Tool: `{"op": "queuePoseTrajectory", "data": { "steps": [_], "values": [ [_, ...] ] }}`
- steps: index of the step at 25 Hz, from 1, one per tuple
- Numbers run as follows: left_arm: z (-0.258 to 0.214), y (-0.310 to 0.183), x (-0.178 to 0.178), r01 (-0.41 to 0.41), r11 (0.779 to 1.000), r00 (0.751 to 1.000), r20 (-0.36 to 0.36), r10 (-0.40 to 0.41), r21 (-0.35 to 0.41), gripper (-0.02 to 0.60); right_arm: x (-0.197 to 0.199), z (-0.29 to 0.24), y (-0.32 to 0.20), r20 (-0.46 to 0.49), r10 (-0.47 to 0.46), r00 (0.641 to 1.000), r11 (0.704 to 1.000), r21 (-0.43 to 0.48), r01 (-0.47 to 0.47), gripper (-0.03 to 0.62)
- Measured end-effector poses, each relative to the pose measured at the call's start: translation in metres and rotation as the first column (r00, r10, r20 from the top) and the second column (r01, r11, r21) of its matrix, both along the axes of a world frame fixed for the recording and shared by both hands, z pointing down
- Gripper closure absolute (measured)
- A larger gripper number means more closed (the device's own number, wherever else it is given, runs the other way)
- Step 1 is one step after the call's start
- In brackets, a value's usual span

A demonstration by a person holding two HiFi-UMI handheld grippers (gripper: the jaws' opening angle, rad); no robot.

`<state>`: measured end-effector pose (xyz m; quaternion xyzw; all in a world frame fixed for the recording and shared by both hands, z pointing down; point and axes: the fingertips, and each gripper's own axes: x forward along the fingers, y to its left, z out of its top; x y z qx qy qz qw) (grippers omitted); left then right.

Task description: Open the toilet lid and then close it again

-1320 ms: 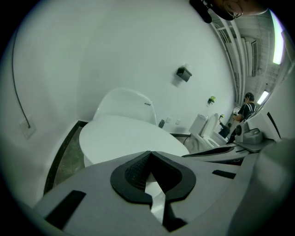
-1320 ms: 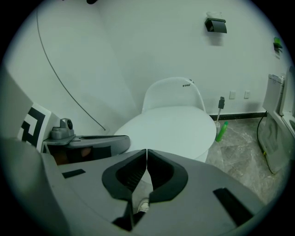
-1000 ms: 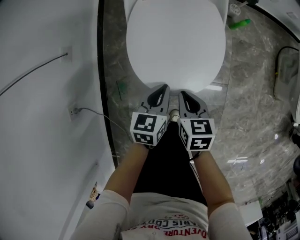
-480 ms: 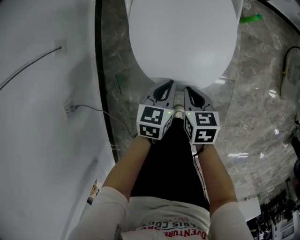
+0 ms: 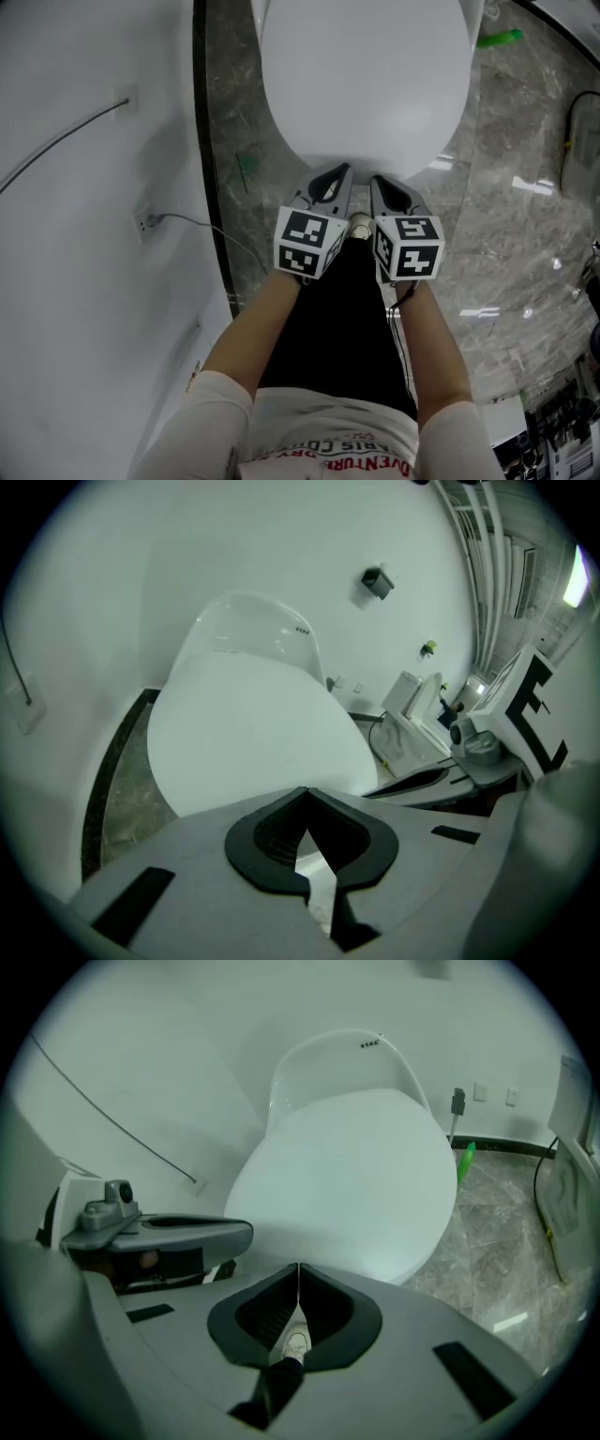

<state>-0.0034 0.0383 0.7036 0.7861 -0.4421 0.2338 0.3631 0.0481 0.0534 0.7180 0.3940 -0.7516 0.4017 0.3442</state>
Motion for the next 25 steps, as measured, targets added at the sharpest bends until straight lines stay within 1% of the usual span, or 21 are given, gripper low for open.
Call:
{"op": "queuePoseTrajectory", "data": {
  "steps": [2, 5, 7, 9, 11, 13, 16, 20, 23, 25],
  "values": [
    [-0.024, -0.007, 0.001, 0.018, 0.999, 1.0, -0.017, -0.017, 0.033, 0.575, 0.003, -0.021, -0.007, -0.011, -0.022, 1.0, 0.999, 0.038, 0.022, 0.58],
    [-0.074, -0.007, 0.002, 0.049, 0.997, 0.998, -0.053, -0.045, 0.065, 0.575, 0.003, -0.078, -0.016, 0.026, -0.019, 0.999, 0.992, 0.122, 0.015, 0.58],
    [-0.12, 0.003, 0.001, 0.054, 0.995, 0.996, -0.077, -0.048, 0.084, 0.575, 0.001, -0.124, -0.011, 0.051, -0.012, 0.999, 0.985, 0.17, 0.003, 0.58],
    [-0.172, 0.001, 0.001, 0.059, 0.988, 0.994, -0.099, -0.044, 0.144, 0.575, 0.001, -0.17, -0.013, 0.063, -0.019, 0.998, 0.974, 0.227, 0.004, 0.58],
    [-0.225, -0.016, 0.003, 0.064, 0.969, 0.993, -0.111, -0.039, 0.24, 0.575, 0.005, -0.215, -0.03, 0.067, -0.025, 0.997, 0.953, 0.303, 0.003, 0.58],
    [-0.275, -0.028, 0.004, 0.068, 0.948, 0.993, -0.116, -0.033, 0.312, 0.575, 0.009, -0.264, -0.04, 0.073, -0.021, 0.997, 0.929, 0.369, -0.007, 0.58],
    [-0.347, -0.032, 0.002, 0.074, 0.918, 0.992, -0.122, -0.028, 0.39, 0.575, 0.012, -0.34, -0.044, 0.091, -0.019, 0.996, 0.888, 0.459, -0.025, 0.58],
    [-0.436, -0.027, 0.001, 0.084, 0.868, 0.991, -0.135, -0.02, 0.489, 0.575, 0.017, -0.437, -0.047, 0.09, -0.02, 0.996, 0.81, 0.586, -0.036, 0.58],
    [-0.497, -0.01, -0.001, 0.077, 0.834, 0.992, -0.127, -0.008, 0.547, 0.575, 0.022, -0.497, -0.037, 0.103, -0.012, 0.995, 0.768, 0.638, -0.057, 0.58],
    [-0.537, -0.004, -0.002, 0.074, 0.804, 0.992, -0.124, 0.0, 0.591, 0.575, 0.025, -0.534, -0.031, 0.117, -0.011, 0.993, 0.739, 0.67, -0.071, 0.58]
  ]
}}
